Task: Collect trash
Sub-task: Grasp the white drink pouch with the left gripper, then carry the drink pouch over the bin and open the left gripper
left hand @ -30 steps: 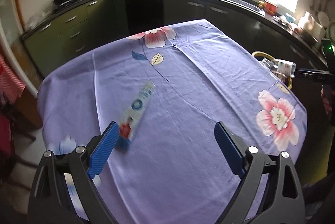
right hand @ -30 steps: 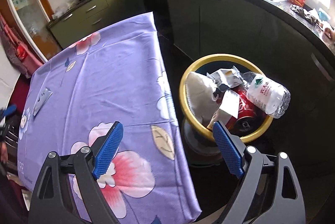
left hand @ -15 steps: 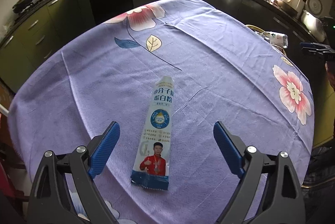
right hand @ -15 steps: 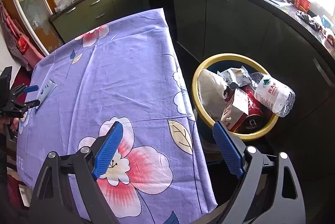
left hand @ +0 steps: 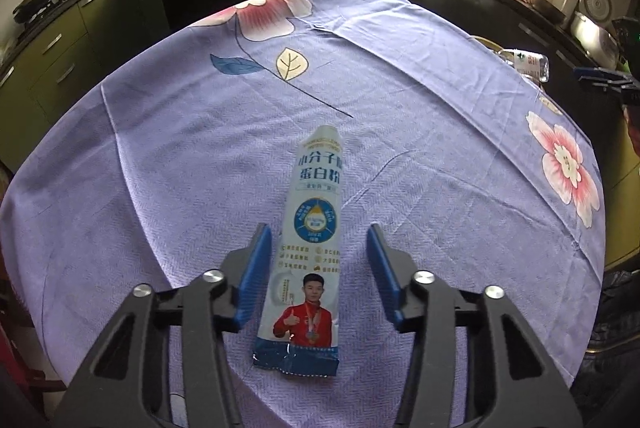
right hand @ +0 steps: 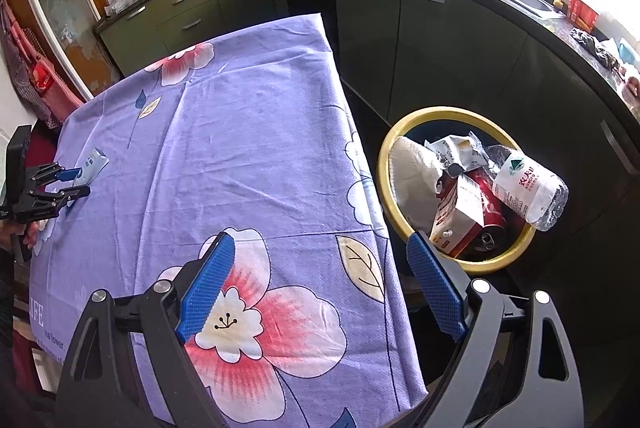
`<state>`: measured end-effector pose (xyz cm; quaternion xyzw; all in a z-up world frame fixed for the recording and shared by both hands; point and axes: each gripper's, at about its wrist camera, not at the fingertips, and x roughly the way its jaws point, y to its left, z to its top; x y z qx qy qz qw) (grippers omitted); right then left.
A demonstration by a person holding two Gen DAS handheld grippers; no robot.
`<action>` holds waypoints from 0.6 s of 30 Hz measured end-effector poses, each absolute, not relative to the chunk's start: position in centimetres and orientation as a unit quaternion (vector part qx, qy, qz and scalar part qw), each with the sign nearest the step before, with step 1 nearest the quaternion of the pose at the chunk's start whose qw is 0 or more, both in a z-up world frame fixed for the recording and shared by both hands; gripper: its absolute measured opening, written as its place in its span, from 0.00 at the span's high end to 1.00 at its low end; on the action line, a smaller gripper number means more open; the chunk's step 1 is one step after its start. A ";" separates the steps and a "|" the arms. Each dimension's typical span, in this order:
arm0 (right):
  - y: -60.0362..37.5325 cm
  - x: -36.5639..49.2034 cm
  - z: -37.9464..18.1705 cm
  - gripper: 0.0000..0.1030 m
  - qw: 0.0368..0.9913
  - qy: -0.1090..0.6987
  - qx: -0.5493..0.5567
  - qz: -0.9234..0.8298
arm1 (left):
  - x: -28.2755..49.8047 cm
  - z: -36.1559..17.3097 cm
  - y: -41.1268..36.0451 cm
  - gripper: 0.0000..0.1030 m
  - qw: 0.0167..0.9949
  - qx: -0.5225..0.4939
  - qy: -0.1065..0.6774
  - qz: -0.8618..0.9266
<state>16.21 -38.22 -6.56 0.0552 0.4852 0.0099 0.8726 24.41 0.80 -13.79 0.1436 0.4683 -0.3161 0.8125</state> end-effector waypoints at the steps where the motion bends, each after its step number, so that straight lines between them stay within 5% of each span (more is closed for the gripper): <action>1: -38.2 16.2 -6.6 0.16 0.873 0.485 0.054 0.011 | 24.4 -13.8 0.9 0.65 0.813 0.140 0.469 -0.315; 18: -38.9 14.9 -6.3 0.16 0.879 0.473 0.057 0.014 | 19.6 -12.1 -1.2 0.79 0.824 0.168 0.458 -0.289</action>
